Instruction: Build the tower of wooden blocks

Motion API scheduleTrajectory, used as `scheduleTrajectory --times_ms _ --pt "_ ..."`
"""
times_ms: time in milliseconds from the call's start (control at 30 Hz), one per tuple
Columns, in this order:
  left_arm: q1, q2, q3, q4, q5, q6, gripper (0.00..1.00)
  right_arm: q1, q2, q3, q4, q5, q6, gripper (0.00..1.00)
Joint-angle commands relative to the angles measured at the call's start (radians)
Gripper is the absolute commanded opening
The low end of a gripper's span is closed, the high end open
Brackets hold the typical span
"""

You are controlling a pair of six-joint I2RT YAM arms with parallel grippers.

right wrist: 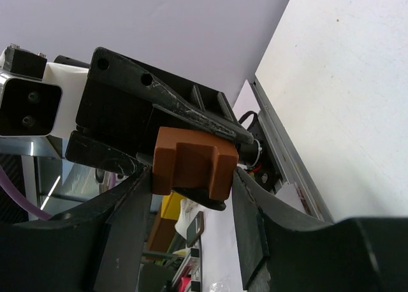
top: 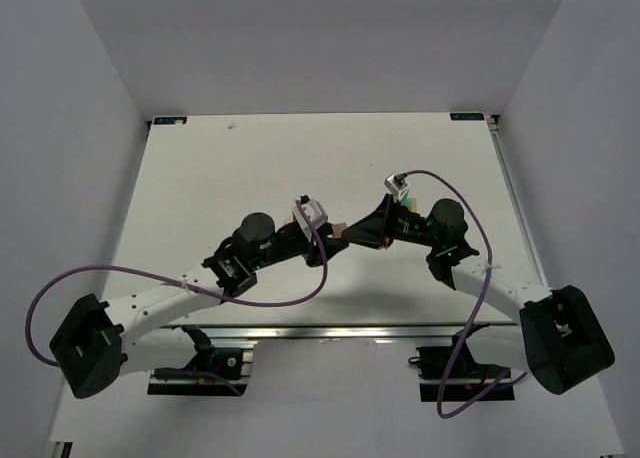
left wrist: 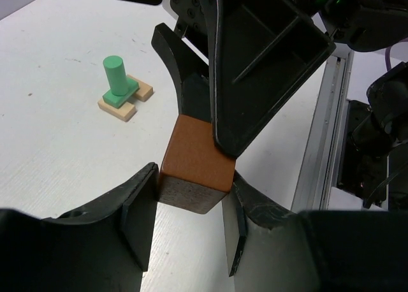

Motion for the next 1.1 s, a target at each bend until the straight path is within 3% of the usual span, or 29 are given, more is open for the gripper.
scheduleTrajectory --times_ms 0,167,200,333,367,400,467,600,800,1067 --pt "0.007 -0.012 0.048 -0.009 0.013 -0.002 0.18 0.006 -0.003 -0.001 0.087 -0.058 -0.013 0.30" --pt "0.006 -0.018 0.080 -0.051 0.024 0.028 0.07 0.002 -0.034 0.025 -0.045 -0.035 -0.119 0.33" --pt "0.007 -0.016 0.088 -0.059 0.024 0.031 0.07 0.000 -0.042 0.029 -0.075 -0.024 -0.140 0.43" --pt "0.007 0.036 0.152 -0.123 0.059 0.083 0.06 -0.035 -0.103 0.071 -0.318 0.080 -0.277 0.58" --pt "0.007 0.048 0.169 -0.174 0.049 0.102 0.06 -0.046 -0.138 0.066 -0.356 0.118 -0.288 0.66" --pt "0.007 0.062 0.197 -0.196 0.045 0.114 0.05 -0.078 -0.157 0.066 -0.379 0.132 -0.294 0.82" --pt "0.007 0.097 0.209 -0.213 0.036 0.137 0.04 -0.121 -0.215 0.068 -0.439 0.189 -0.312 0.89" --pt "0.007 0.163 0.272 -0.242 0.015 0.163 0.03 -0.282 -0.273 0.072 -0.550 0.149 -0.360 0.89" --pt "0.007 0.318 0.395 -0.429 -0.011 0.292 0.03 -0.443 -0.302 0.065 -0.634 0.066 -0.407 0.89" --pt "0.007 0.539 0.643 -0.688 0.007 0.537 0.02 -0.610 -0.405 0.133 -0.855 0.149 -0.578 0.89"
